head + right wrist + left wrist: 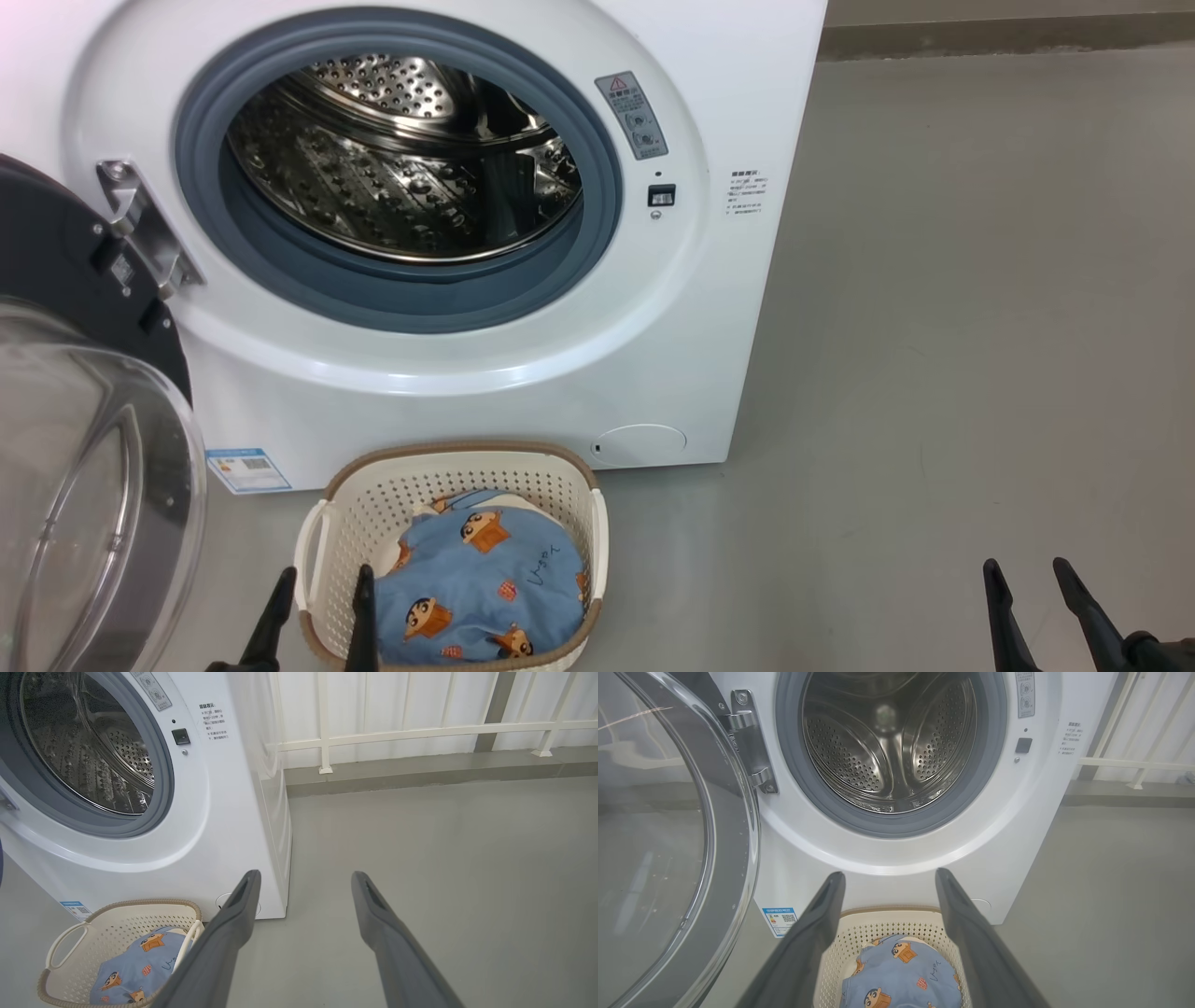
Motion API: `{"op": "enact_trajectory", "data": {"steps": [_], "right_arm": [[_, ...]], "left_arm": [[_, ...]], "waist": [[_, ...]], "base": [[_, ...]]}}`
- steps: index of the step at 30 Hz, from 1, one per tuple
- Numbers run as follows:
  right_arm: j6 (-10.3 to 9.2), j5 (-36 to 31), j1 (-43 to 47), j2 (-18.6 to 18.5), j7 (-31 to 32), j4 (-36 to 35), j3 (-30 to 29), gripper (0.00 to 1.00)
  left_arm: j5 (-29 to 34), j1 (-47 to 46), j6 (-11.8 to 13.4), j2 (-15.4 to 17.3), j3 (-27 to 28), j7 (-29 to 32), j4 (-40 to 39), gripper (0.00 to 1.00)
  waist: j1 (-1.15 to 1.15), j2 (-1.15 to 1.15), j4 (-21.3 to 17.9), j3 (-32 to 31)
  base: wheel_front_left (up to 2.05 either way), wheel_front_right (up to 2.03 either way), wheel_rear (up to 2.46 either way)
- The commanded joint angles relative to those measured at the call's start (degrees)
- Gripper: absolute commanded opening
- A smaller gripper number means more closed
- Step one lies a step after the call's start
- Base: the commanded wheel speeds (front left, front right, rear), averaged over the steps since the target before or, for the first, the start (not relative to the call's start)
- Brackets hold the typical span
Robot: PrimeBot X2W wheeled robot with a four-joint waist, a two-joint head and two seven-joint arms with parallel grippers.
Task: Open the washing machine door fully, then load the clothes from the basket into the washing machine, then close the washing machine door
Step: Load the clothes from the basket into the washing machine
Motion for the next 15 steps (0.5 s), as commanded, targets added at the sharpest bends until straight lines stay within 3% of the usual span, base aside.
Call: {"op": "enact_trajectory", "data": {"steps": [1, 15], "right_arm": [[0.09, 0.7, -0.9, -0.8, -0.7, -1.4, 1.1, 1.0], [0.09, 1.0, -1.4, -1.2, -0.7, -1.1, 1.5, 1.0]], "left_arm": [[0.5, -1.9, 0.5, 0.6, 1.6, -0.4, -1.6, 1.0], [0.1, -2.1, 1.0, 0.6, 0.6, -0.4, -1.7, 1.0]], "waist": [[0.0, 0.0, 0.0, 0.2], [0.0, 0.0, -0.4, 0.9]], "base": [[0.23, -0.23, 0.0], [0.01, -0.01, 0.0]]}}
